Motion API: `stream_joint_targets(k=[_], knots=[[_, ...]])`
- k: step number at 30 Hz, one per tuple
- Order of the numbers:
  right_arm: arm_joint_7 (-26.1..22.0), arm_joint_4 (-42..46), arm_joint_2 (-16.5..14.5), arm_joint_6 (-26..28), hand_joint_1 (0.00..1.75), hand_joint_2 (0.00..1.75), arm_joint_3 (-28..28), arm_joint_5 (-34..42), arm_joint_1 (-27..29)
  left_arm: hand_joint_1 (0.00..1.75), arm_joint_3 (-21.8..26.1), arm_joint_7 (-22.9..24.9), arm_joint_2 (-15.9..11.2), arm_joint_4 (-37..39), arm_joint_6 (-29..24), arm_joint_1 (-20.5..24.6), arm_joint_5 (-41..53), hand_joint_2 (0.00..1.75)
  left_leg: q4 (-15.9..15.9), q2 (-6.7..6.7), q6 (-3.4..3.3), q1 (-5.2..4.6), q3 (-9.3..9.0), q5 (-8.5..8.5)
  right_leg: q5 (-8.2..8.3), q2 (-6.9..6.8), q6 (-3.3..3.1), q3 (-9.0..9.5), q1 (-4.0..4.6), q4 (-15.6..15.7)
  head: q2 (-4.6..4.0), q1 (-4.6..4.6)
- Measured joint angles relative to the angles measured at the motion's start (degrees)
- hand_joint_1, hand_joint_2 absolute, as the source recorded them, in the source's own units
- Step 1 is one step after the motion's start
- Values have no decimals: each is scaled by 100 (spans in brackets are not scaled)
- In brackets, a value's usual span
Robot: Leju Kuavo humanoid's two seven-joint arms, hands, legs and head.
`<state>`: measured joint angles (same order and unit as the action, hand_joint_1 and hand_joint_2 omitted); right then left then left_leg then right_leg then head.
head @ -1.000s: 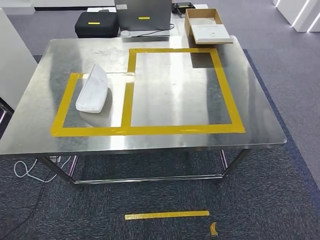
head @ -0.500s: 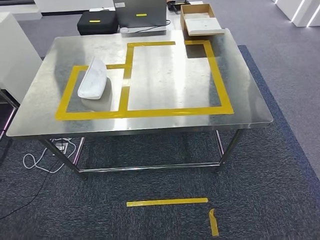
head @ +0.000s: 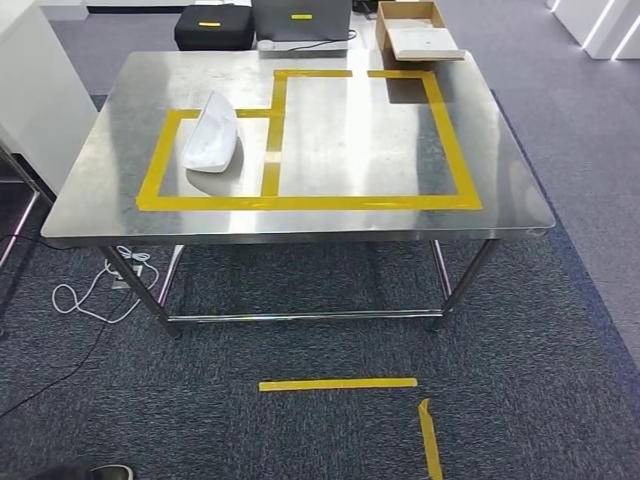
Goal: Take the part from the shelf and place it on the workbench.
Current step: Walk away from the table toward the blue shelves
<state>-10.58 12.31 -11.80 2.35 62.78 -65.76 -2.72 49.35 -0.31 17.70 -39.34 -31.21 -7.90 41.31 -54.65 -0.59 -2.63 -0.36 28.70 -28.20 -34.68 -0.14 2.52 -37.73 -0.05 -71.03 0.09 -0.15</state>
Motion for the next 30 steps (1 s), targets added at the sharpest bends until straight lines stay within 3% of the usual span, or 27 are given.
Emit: stream_joint_targets(k=[3,5,8,9,11,13,14,15,16,17,19,21,23,25,27,28,29,30], knots=[[81,0,20,-8,0,0,-39,-202,-16,0,6,117,-42,718,389,131,566,0,-115,0,22,-33,99,18,364,0,-68,746,14,1108,0,2],[130,-1,32,-12,0,0,-84,-283,-32,0,-6,123,-70,1038,480,210,706,0,-168,-4,59,-51,136,29,413,2,-123,994,29,1556,0,-4],[224,-5,36,-10,0,0,-159,-454,-10,0,-21,43,-116,1363,702,293,871,0,-202,4,140,-44,169,41,463,-19,-211,985,27,1620,0,-4],[279,-8,37,-5,0,0,-207,-554,-10,0,-45,-30,-143,1459,865,312,987,0,-292,16,176,-38,208,-37,494,-37,-246,983,11,1634,0,-18],[376,-13,37,6,0,0,-343,-786,-21,0,-140,-156,-226,1652,1179,357,1311,0,-805,36,256,-5,416,-399,547,-84,-294,974,-12,1647,0,-54],[367,-14,38,36,0,0,-497,-983,-21,0,-254,-179,-314,1833,1332,420,1626,0,-1559,38,325,39,708,-778,575,-141,-304,940,-10,1630,0,-73],[313,-14,40,62,0,0,-571,-1048,-19,0,-313,-149,-359,1919,1393,447,1777,0,-1782,38,347,56,781,-833,580,-180,-301,919,-10,1617,0,-73],[236,-15,42,90,0,0,-636,-1086,-20,0,-371,-93,-400,1998,1479,467,1926,0,-1788,35,360,70,759,-768,582,-220,-297,905,-11,1604,0,-73],[156,-15,43,112,0,0,-694,-1119,-26,0,-444,-1,-445,2075,1599,481,2105,0,-1569,23,364,82,638,-603,579,-261,-292,899,-13,1591,0,-73],[92,-15,43,123,0,0,-753,-1158,-32,0,-543,133,-491,2155,1750,496,2320,0,-1176,-33,359,89,444,-381,573,-302,-282,900,-13,1580,0,-74],[56,-16,45,96,0,0,-877,-1273,-43,0,-792,452,-561,2300,2081,541,2754,0,-463,-261,319,62,126,-114,557,-386,-234,893,13,1553,0,-75],[127,-19,49,25,0,0,-1009,-1403,-50,0,-1070,714,-603,2426,2336,584,3073,0,-234,-369,248,23,79,-82,552,-490,-172,871,42,1531,0,-64],[268,-22,52,-50,0,0,-1141,-1544,-58,0,-1300,817,-637,2510,2371,597,3264,0,-213,-253,159,21,127,-42,532,-563,-109,852,35,1516,0,-56],[439,-29,58,-95,0,0,-1282,-1711,-56,0,-1493,793,-674,2544,2169,603,3431,0,-184,-146,71,36,153,10,341,-375,-45,746,13,1297,0,-37],[560,-41,74,-81,0,0,-1436,-1855,-23,0,-1696,703,-702,2555,1887,618,3582,0,-179,-36,8,32,202,54,-66,-99,-14,434,-3,601,0,-15],[584,-47,81,-64,0,0,-1506,-1910,0,0,-1794,662,-707,2562,1776,623,3663,0,-182,31,-11,22,233,74,-250,-35,-13,244,-7,180,0,-14],[593,-53,88,-52,0,0,-1573,-1967,21,0,-1894,640,-705,2575,1690,632,3761,0,-185,99,-21,11,254,90,-338,-14,-15,111,-7,-113,0,-15],[596,-58,91,-56,0,0,-1636,-2029,35,0,-1987,655,-696,2592,1638,645,3864,0,-187,172,-22,3,268,104,-308,-4,-24,73,-7,-202,0,-15]])
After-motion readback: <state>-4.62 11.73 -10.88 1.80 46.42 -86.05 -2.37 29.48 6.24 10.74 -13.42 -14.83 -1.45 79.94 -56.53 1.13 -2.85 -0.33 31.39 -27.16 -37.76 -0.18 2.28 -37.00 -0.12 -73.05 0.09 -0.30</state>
